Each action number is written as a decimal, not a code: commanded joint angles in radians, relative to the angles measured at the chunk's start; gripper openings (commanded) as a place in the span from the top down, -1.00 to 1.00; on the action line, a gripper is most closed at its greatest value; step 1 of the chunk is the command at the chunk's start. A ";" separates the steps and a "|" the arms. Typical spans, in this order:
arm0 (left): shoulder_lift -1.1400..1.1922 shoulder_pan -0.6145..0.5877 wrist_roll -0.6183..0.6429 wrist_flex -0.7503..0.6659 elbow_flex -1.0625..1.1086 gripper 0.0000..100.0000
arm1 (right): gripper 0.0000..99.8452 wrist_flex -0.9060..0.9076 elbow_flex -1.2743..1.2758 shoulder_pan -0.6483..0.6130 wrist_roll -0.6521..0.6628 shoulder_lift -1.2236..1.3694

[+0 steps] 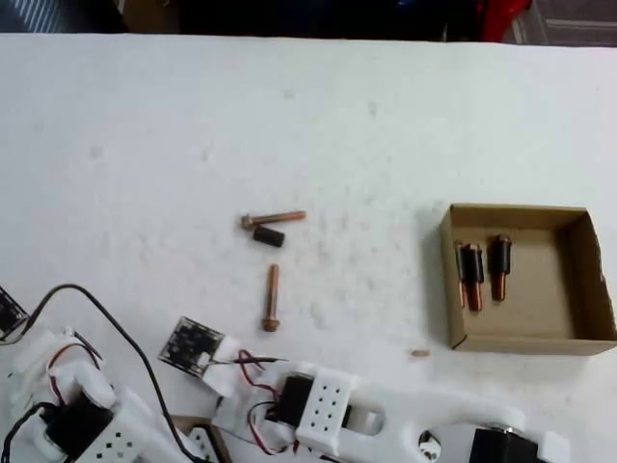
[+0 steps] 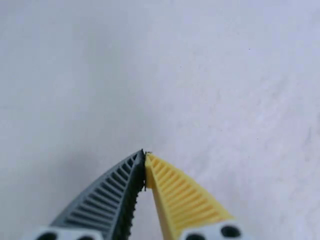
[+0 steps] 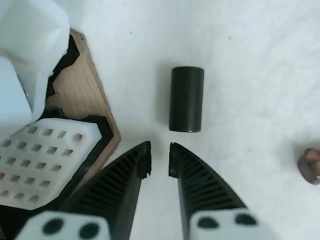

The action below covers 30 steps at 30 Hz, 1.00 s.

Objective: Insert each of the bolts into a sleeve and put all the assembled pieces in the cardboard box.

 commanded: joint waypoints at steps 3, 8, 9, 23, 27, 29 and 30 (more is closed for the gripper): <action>-0.002 -0.007 -0.008 -0.011 -0.043 0.95 | 0.87 -0.019 -0.006 0.021 -0.008 -0.022; -0.002 -0.007 -0.008 -0.011 -0.043 0.95 | 0.87 -0.021 -0.006 0.116 -0.008 -0.027; -0.002 -0.007 -0.008 -0.011 -0.043 0.95 | 0.87 -0.021 -0.006 0.122 -0.008 -0.027; -0.002 -0.007 -0.008 -0.011 -0.043 0.95 | 0.87 -0.013 -0.006 0.217 -0.005 -0.028; -0.002 -0.007 -0.008 -0.011 -0.043 0.95 | 0.87 -0.013 -0.008 0.217 0.020 -0.028; -0.002 -0.005 -0.008 -0.011 -0.043 0.95 | 0.87 -0.015 -0.009 0.217 0.058 -0.028; -0.002 -0.005 -0.008 -0.011 -0.043 0.95 | 0.87 -0.013 -0.015 0.217 0.069 -0.028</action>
